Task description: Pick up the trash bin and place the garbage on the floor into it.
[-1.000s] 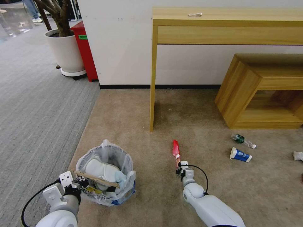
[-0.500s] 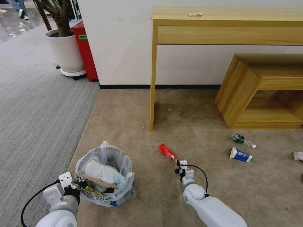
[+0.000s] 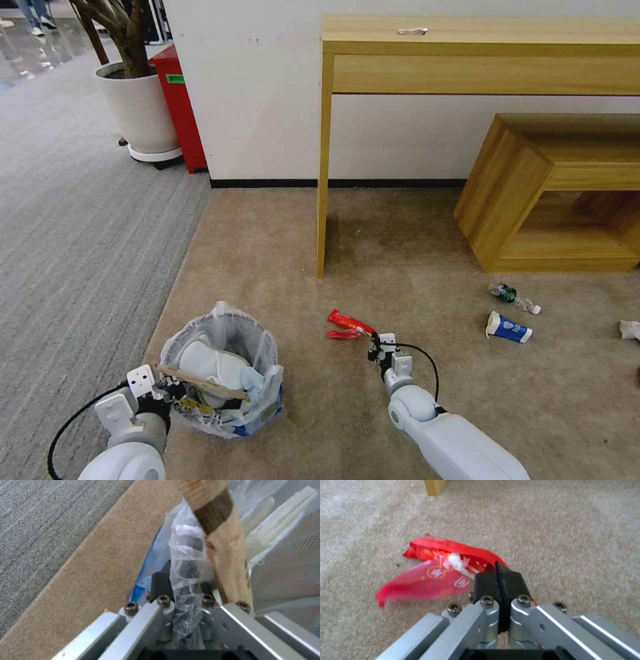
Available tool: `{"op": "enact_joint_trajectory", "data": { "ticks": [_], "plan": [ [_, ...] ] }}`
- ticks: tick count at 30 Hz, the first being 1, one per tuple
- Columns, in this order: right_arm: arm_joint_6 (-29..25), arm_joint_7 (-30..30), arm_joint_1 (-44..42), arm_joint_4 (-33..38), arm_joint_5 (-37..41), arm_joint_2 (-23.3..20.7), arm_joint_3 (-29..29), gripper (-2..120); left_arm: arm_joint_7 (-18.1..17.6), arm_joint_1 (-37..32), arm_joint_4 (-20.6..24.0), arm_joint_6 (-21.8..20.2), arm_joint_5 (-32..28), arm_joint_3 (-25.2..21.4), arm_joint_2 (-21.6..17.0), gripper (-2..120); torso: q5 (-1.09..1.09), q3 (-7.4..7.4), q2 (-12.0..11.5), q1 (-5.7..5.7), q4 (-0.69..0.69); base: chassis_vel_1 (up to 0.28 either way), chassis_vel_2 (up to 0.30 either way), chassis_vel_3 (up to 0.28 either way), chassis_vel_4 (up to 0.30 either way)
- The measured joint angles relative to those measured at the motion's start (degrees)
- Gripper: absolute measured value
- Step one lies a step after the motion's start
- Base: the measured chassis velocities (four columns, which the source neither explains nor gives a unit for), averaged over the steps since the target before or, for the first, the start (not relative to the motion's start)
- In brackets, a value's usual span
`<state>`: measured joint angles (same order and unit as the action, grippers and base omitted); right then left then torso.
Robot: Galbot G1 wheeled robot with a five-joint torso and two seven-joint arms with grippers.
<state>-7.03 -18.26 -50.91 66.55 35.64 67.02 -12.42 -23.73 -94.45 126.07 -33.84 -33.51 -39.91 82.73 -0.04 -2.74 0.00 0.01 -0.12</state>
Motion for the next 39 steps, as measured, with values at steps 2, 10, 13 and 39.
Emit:
{"op": "enact_joint_trajectory", "data": {
  "ticks": [2, 10, 13, 39],
  "plan": [
    [-0.05, -0.03, -0.02, 0.72, -0.01, -0.68, 0.01, 0, 0.01, 0.19, -0.16, 0.00, 0.01, 0.10, 0.01, 0, 0.00, 0.00, 0.00, 0.00, 0.00, 0.000, 0.000, 0.000, 0.000],
    [-0.18, -0.19, -0.23, 3.10, 0.05, -3.37, 0.30, 0, 0.00, 0.73, -1.21, -0.06, 0.00, 0.24, -0.01, 0, 0.01, 0.00, 0.00, 0.00, 0.00, 0.000, 0.000, 0.000, 0.000],
    [-0.18, -0.22, -0.45, 5.41, 0.31, -5.57, 0.51, 0, 0.00, 1.19, -1.90, -0.12, 0.03, 0.34, -0.04, 0, 0.00, 0.00, 0.00, 0.00, 0.00, 0.000, 0.000, 0.000, 0.000],
    [0.74, -1.48, -2.45, 22.28, 1.59, -14.61, 3.82, 0, 0.13, 2.89, -4.97, -0.07, 0.94, 1.56, 0.14, 0, 0.02, 0.01, 0.00, 0.00, 0.01, 0.000, 0.000, 0.000, 0.000]
  ]
}}
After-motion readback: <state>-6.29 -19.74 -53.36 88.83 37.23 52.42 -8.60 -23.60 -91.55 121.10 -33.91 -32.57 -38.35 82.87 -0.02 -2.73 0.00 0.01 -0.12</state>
